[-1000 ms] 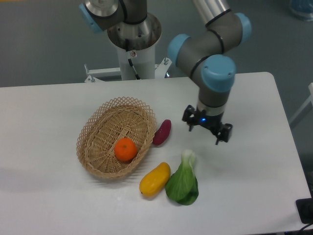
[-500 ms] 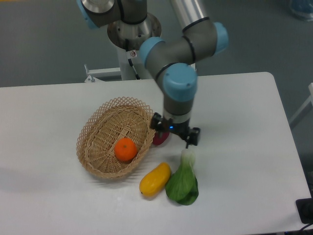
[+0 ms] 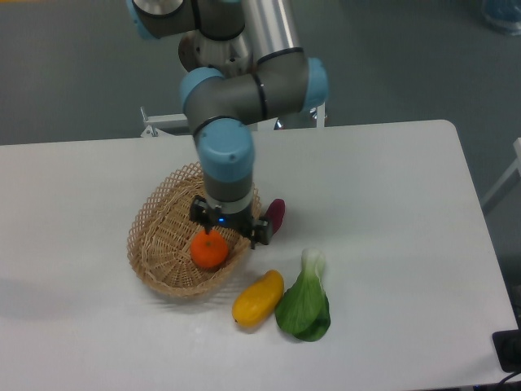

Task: Pick up the orange from the basket
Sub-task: 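Move the open gripper over the basket above the orange, then lower the gripper onto the orange and close the fingers around it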

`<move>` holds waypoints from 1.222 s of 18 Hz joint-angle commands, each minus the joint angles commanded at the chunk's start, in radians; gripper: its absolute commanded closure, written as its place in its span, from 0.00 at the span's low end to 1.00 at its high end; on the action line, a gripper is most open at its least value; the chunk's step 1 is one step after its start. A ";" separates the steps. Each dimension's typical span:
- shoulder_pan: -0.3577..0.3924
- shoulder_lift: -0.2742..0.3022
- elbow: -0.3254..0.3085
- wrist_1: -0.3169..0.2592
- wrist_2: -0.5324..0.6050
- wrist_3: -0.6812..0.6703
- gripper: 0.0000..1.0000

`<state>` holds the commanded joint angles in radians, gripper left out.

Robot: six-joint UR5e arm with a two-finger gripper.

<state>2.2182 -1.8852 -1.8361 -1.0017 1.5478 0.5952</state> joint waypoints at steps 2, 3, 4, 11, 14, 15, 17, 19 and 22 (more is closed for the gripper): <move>-0.008 -0.006 -0.005 -0.001 -0.006 0.002 0.00; -0.009 -0.009 -0.005 -0.003 -0.008 0.002 0.00; -0.009 -0.017 -0.005 -0.003 -0.008 0.002 0.00; -0.017 -0.057 0.001 0.000 -0.005 0.002 0.00; -0.018 -0.074 0.005 0.000 -0.005 0.002 0.00; -0.018 -0.074 0.005 -0.001 -0.005 0.002 0.00; -0.018 -0.075 0.005 0.000 -0.006 -0.002 0.00; -0.022 -0.077 0.008 0.006 -0.008 -0.015 0.00; -0.022 -0.086 0.012 0.023 -0.006 -0.052 0.09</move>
<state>2.1967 -1.9711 -1.8239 -0.9788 1.5417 0.5432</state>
